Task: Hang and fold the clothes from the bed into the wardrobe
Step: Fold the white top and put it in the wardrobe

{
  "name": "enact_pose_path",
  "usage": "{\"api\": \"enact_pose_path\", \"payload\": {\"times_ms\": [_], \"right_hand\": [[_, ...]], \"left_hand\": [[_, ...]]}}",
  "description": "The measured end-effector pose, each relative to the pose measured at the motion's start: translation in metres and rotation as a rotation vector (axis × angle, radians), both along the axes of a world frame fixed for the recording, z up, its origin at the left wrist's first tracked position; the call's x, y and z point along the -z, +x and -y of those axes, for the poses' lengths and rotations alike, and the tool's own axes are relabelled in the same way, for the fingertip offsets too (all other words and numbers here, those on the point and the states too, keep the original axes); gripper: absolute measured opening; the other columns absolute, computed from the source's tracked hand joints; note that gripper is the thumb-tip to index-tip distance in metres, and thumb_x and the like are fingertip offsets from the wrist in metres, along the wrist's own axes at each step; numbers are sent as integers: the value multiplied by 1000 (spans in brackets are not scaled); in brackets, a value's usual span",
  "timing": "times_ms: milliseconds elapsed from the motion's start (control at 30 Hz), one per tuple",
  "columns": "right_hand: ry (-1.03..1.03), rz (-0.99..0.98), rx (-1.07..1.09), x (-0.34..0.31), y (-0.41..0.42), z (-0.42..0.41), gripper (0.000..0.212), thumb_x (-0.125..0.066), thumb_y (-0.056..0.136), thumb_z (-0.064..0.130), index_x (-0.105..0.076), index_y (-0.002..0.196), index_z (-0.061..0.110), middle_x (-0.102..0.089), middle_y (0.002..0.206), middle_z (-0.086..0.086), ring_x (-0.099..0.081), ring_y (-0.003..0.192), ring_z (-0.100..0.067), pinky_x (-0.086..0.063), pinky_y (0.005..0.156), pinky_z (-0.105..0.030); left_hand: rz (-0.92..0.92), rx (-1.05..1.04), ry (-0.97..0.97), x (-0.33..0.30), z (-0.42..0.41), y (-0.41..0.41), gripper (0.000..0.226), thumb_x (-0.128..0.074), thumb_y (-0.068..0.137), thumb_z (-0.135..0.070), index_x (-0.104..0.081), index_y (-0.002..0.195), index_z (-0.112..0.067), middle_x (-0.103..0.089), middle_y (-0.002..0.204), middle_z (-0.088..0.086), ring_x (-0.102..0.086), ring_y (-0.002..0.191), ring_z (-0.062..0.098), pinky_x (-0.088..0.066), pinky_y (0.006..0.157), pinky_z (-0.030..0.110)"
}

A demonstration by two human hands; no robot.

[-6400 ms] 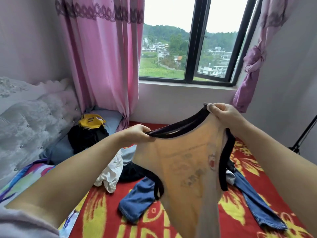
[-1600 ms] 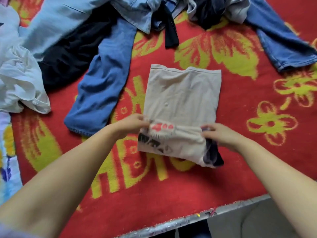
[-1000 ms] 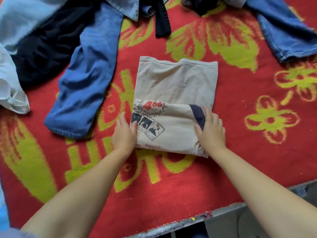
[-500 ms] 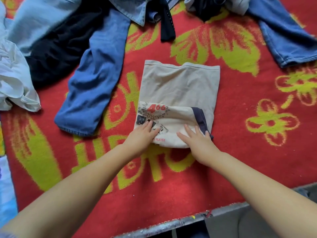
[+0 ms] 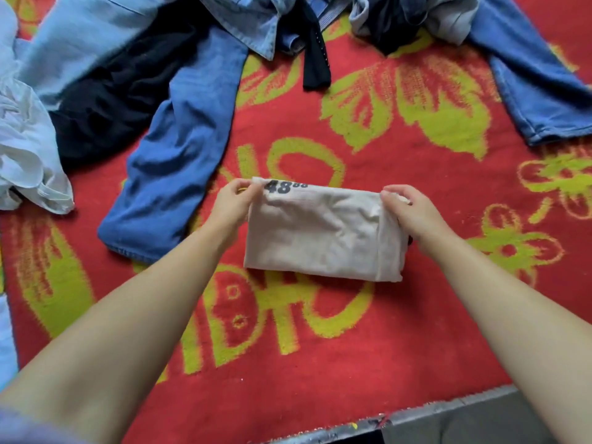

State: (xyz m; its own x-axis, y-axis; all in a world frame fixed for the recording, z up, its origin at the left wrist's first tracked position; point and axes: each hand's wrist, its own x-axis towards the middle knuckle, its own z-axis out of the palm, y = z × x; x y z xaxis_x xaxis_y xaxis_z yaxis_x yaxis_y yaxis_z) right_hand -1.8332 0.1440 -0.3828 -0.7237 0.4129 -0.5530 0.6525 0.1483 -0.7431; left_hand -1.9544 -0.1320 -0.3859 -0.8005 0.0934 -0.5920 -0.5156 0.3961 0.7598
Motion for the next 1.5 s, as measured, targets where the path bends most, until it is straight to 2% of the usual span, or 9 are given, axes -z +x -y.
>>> {"api": "enact_pose_path", "payload": {"times_ms": [133, 300, 500, 633, 733, 800, 1033, 1167, 1500], "right_hand": [[125, 30, 69, 28, -2, 16, 47, -61, 90, 38, -46, 129, 17, -56, 123, -6, -53, 113, -22, -37, 83, -28], [438, 98, 35, 44, 0, 14, 9, -40, 98, 15, -46, 94, 10, -60, 107, -24, -56, 99, -39, -26, 67, -31], [515, 157, 1, 30, 1, 16, 43, -36, 94, 7, -37, 137, 7, -44, 138, -20, -43, 124, -40, -36, 92, -42], [838, -82, -609, 15, 26, 32, 75, -59, 84, 21, -26, 150, 12, -25, 154, -17, -18, 144, -34, -18, 114, -54], [831, 73, -1101, 25, 47, 60, 95, -60, 82, 43, -1, 153, 26, 12, 160, -11, 17, 146, -34, 5, 111, -64], [863, 169, -1155, 39, 48, 70, 101, -61, 82, 44, 13, 151, 33, 24, 158, -7, 25, 142, -37, 7, 109, -66], [814, 307, -1040, 14, 10, 87, 64, -32, 99, 11, -6, 152, 34, 4, 161, -4, 4, 145, -43, -12, 109, -66], [768, 311, -998, -52, -20, 84, 58, -34, 97, 9, -24, 149, 33, -27, 151, -8, -22, 139, -38, -27, 108, -60], [878, 113, -1138, -250, -41, 136, 59, -46, 92, 6, -35, 143, 33, -48, 123, -13, -53, 109, -36, -48, 87, -48]], "left_hand": [[-186, 115, -285, 38, -15, 24, 26, -51, 97, -35, -56, 104, -10, -61, 104, 10, -55, 93, 22, -32, 69, 25], [-303, 132, -544, 57, -9, 35, 29, -38, 101, -34, -46, 104, -6, -61, 104, 22, -56, 94, 40, -33, 67, 37], [-323, 146, -720, 42, -12, 37, 39, -41, 98, -44, -43, 117, -11, -57, 116, 17, -54, 106, 37, -39, 79, 44], [-849, 769, -757, 33, 3, 60, 76, -63, 85, -40, -33, 146, -7, -37, 146, 22, -33, 137, 39, -24, 109, 59], [-728, 1283, -778, 44, 8, 86, 98, -56, 83, -47, 13, 148, -20, 15, 156, 16, 18, 143, 34, 4, 110, 63], [-614, 1313, -865, 58, 1, 98, 97, -51, 84, -36, 22, 147, -23, 31, 151, 13, 30, 139, 32, 10, 108, 64], [-487, 1170, -870, 33, -21, 85, 69, -34, 94, -2, -6, 153, -24, 4, 161, 10, 5, 148, 29, -9, 114, 57], [-452, 1121, -789, -32, -26, 55, 57, -30, 97, -6, -20, 151, -22, -18, 158, 5, -13, 145, 32, -22, 111, 54], [-667, 961, -800, -225, 40, 46, 55, -43, 86, 1, -42, 135, -23, -54, 128, -1, -53, 113, 25, -46, 78, 41]]}}
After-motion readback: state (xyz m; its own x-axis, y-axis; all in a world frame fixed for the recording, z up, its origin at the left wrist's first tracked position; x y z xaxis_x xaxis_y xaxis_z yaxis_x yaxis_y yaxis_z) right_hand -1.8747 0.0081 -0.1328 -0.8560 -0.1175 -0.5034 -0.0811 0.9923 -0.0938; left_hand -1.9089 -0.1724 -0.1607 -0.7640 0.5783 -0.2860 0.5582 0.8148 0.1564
